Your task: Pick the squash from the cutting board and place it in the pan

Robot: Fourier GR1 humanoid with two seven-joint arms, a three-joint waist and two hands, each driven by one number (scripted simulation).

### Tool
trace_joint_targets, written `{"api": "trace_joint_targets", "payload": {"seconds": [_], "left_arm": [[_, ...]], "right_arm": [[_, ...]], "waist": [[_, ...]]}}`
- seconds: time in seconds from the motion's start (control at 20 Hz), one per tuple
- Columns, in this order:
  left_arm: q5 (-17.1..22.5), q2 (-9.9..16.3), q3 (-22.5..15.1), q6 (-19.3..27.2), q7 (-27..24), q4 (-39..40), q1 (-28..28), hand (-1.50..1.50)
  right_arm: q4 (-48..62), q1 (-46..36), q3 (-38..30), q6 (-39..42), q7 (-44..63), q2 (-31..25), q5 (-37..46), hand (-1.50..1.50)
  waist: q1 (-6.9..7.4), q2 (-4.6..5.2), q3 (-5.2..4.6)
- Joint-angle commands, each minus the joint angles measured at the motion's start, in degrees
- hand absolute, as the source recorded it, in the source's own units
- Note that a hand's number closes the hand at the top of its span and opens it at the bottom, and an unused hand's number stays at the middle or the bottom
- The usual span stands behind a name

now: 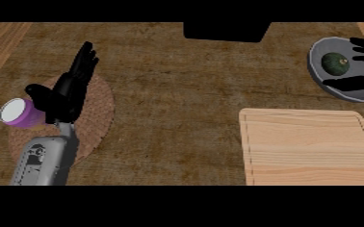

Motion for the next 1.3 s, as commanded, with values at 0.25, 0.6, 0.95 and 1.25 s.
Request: {"api": "trace_joint_targets", "payload": {"seconds": [0.25,0.6,0.95,1.25], "left_arm": [[-0.97,-0.52,0.72,2.45,1.99,1.07,-1.89,0.00],[0.57,1.05,2.20,1.06,2.82,-1.65,2.41,0.00],[-0.39,0.24,2.17,1.26,-1.69,0.85,4.54,0.00],[0.92,3.13,4.15,-0.25,1.56,-1.09,4.00,0.00]], "right_arm": [[0.67,0.30,-9.49,-0.07,-12.18,-0.63,-10.30,-1.50],[4.22,7.99,-13.74,20.83,-19.63,-6.60,-17.09,-1.50],[0.34,15.36,-13.47,34.00,-25.15,-12.30,-21.28,-1.50],[-6.93,22.19,-12.73,39.71,-22.17,-13.75,-25.62,-1.50]], "waist": [[-2.66,-0.89,-0.11],[-4.20,-1.92,-0.28],[-5.24,-2.36,-0.48],[-6.00,-2.79,-0.62]]}}
